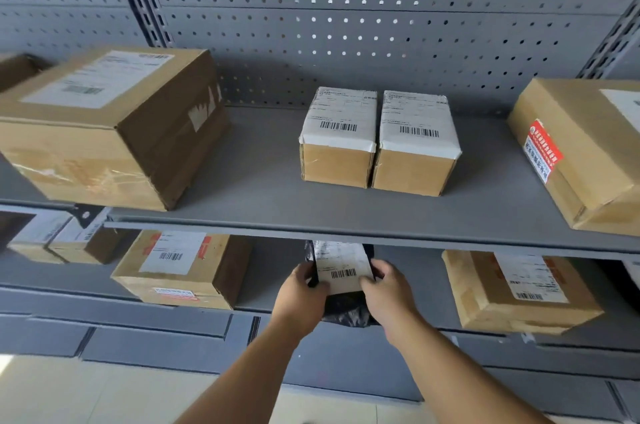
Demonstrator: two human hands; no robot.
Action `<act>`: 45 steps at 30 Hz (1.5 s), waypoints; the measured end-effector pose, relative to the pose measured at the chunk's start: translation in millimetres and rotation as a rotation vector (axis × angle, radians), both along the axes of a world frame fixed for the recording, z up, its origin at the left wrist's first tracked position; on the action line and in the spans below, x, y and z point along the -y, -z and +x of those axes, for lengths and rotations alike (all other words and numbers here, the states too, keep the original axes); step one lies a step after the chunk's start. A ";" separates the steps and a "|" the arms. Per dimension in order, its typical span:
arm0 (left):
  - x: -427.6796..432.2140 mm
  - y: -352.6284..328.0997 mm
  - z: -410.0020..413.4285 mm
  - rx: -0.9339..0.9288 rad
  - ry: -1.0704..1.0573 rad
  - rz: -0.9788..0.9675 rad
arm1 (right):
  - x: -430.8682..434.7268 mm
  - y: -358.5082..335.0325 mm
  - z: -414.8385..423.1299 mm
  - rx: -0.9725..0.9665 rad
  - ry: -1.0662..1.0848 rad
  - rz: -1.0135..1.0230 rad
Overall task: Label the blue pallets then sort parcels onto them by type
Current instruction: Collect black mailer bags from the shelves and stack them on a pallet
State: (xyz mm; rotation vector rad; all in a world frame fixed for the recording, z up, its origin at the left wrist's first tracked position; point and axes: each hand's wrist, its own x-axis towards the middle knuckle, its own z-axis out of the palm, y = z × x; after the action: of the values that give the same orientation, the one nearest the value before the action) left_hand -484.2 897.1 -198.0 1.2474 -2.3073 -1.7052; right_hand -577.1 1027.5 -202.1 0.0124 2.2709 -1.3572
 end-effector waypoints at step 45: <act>57.4 -165.1 464.7 -0.345 -1.127 -0.257 | 216.4 -152.4 399.8 -0.109 -1.028 -0.431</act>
State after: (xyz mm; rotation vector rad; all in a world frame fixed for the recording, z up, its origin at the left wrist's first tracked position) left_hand -19.5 839.8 -32.8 1.5495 -1.1333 -1.0353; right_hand -177.4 811.1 -49.7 -1.2038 1.5577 -1.1895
